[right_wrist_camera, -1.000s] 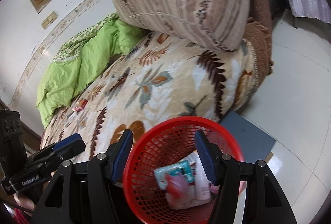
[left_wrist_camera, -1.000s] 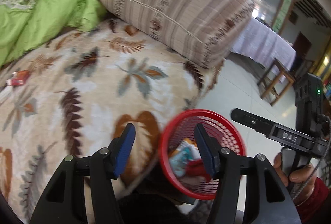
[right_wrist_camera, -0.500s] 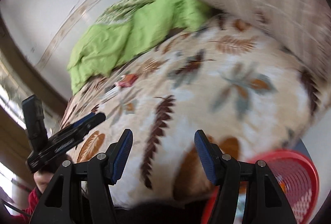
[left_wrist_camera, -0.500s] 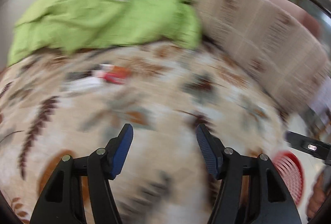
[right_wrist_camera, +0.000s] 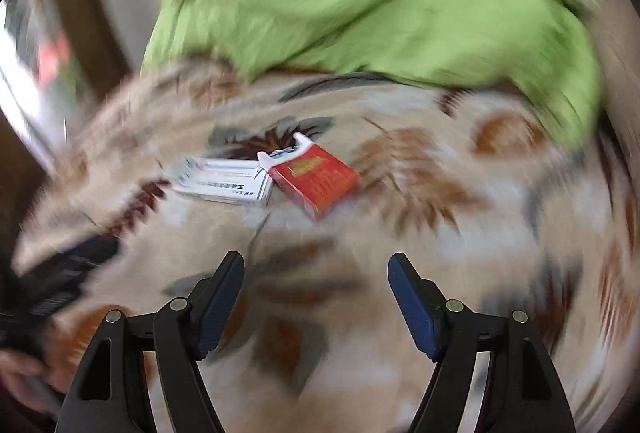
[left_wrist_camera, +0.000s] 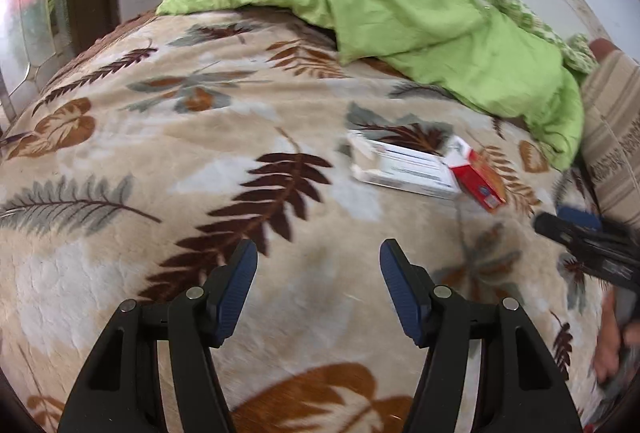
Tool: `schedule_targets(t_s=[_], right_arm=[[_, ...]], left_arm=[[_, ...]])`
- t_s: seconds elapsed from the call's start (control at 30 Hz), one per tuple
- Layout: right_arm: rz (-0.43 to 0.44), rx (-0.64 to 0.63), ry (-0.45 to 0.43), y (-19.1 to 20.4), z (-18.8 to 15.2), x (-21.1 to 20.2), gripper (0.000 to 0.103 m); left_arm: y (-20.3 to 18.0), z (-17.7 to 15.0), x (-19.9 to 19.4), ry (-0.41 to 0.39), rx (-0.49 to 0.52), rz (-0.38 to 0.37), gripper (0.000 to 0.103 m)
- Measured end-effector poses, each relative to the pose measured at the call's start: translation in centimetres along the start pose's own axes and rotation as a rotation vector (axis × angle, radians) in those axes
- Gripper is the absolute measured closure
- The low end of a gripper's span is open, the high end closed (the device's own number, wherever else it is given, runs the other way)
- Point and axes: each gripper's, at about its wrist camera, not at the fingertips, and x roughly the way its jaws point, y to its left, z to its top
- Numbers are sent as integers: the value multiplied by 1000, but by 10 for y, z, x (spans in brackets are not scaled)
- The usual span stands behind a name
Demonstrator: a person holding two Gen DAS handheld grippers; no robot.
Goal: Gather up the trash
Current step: 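Move both tools back over the remaining trash on the bed, then grasp the red cigarette box with the right gripper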
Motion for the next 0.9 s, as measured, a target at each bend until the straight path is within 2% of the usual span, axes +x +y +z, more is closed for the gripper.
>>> schedule_targets(t_s=[0.07,0.2,0.3,0.37,0.43,0.47,0.53,0.57,0.7,0.77,0.9], right_arm=[[-72,-141,25,10,21,25,25],[-110,-304,59,19,52,67,25],[-108,-361,154,17,61,101,25],[-120,-391,175,15,61,113,25],[-104,-361,172,9,62,118,25],[-67,-314,170,4,64,118,27],[-18,-236,187,-2,67,119,38],[-12,-213,186,-4,66,117,38],[13,-83,128,-10,57,99,41],[-13,-36,83,-6,57,94,42],[-163,12,51,-1,72,107,43]], left_arm=[[5,2,5,15,-27,-6,40],[9,4,12,41,-50,-10,40],[11,4,11,42,-57,-14,40],[14,5,10,35,-70,-14,40],[14,5,10,32,-76,-6,40],[14,5,11,35,-76,-6,40],[13,5,12,43,-75,-8,40],[13,4,12,43,-76,-9,40],[11,4,10,28,-68,-2,40],[12,3,10,30,-83,-4,40],[12,4,7,26,-79,6,40]])
